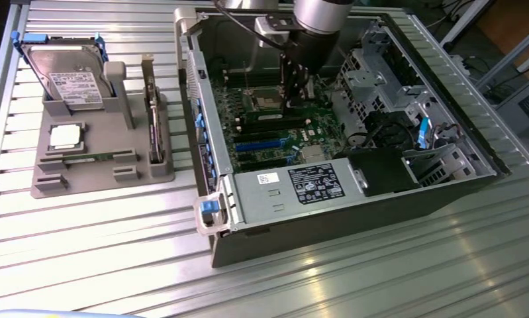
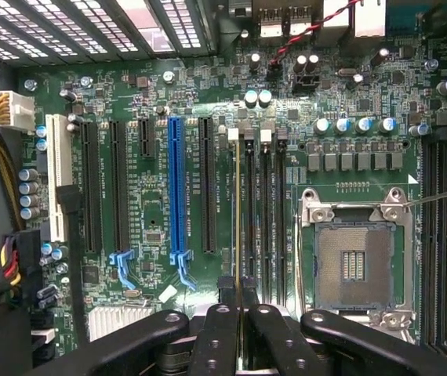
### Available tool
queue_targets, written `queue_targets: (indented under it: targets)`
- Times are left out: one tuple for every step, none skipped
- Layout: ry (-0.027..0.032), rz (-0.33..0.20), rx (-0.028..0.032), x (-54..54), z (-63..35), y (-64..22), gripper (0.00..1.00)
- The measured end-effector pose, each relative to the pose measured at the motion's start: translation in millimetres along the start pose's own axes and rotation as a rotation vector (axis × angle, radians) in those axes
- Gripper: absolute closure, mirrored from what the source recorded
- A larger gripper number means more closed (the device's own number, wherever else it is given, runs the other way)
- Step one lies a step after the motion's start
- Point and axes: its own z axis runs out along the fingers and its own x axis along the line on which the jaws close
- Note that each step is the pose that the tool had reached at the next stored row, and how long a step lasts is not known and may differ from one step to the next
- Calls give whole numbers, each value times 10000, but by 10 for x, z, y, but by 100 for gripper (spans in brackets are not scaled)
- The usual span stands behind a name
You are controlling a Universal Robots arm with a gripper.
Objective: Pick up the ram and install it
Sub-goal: 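Insert the ram into the slot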
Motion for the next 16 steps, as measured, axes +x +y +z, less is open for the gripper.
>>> queue_targets:
  targets:
    - [0,0,0,-5,12,0,88]
    - [0,0,0,-9,39,-1,88]
    - [0,0,0,-11,56,-1,88]
    - [0,1,0,-11,67,1,88]
    - [0,1,0,-12,78,4,88]
    - [0,0,0,-13,90,7,88]
    - [0,1,0,-14,102,13,88]
    - [1,0,0,-15,109,17,88]
    - [0,-1,0,-16,122,19,88]
    - [2,-1,-1,-17,136,19,88]
    - [1,-1,-1,-18,152,19,88]
    - [3,0,-1,-19,168,19,88]
    - [4,0,-1,-19,170,19,88]
    - [2,-8,-1,-20,171,19,88]
    - [1,-31,2,-20,171,16,88]
    - [1,-54,5,-20,172,12,88]
